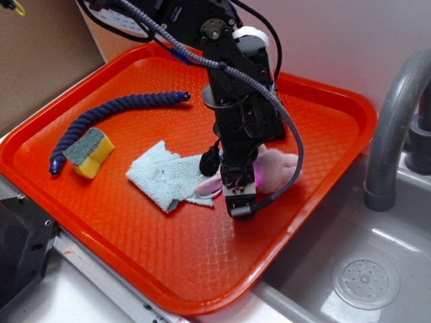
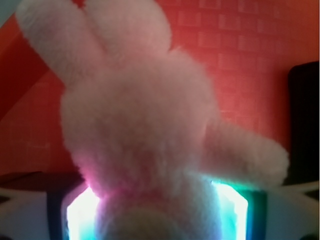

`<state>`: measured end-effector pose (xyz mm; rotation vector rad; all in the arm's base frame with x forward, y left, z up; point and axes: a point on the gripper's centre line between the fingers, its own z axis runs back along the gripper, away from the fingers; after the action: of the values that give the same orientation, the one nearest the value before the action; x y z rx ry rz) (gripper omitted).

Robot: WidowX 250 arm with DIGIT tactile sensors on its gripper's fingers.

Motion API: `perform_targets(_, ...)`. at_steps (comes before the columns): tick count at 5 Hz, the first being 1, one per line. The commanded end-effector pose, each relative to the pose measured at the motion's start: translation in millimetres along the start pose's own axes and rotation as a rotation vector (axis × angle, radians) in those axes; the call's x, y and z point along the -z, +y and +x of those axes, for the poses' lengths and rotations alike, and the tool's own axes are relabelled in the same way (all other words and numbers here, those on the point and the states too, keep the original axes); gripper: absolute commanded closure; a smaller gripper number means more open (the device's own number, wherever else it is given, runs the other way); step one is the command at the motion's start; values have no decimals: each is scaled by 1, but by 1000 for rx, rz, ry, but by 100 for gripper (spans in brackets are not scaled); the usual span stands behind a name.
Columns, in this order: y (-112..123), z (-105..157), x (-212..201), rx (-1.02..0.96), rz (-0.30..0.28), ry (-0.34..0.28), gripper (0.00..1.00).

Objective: Grab the pink bunny.

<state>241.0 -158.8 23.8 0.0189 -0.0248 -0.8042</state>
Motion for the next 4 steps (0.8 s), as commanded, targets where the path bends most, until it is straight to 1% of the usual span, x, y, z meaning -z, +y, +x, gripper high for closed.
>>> perform_targets(1,16,-33,-88,-326,111,18,100)
perform_targets(2,23,-59,-132,-579,131,-14,100)
perform_targets(3,29,-95,-172,-833,105,-55,100)
perform_targets(4,26,-116,-199,-1043,103,-129,100)
